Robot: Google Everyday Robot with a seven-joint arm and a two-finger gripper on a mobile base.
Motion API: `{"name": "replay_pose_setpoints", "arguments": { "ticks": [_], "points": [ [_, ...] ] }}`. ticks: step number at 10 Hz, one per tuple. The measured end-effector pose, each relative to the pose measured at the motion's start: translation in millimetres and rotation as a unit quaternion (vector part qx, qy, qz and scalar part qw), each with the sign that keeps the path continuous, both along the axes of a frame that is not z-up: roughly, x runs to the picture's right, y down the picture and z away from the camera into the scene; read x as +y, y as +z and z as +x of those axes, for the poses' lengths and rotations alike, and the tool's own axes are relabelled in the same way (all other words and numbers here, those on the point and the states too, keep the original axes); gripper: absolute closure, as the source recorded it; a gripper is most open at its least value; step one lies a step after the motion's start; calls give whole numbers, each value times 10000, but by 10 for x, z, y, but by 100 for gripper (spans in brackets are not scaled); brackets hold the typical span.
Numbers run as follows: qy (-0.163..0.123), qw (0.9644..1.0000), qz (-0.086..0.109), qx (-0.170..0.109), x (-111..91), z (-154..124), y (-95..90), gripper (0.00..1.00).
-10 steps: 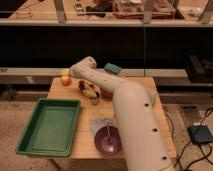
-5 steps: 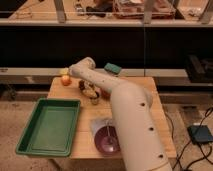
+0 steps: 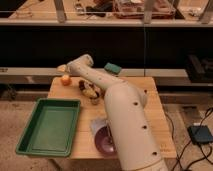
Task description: Place apple in purple bowl
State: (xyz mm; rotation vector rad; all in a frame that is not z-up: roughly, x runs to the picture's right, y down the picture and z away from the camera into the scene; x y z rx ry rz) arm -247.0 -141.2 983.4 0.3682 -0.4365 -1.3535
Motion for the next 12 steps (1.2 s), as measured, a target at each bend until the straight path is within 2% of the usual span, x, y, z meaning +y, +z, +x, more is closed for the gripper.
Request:
{"name": "replay_pose_setpoints", "arguments": {
  "ticks": [4, 7, 12],
  "points": [
    [-123, 9999, 108, 8, -45, -80, 50, 20],
    [-255, 9994, 208, 61, -5, -140, 106, 20],
    [-294, 9992, 245, 142, 26, -173, 209, 20]
  ]
}}
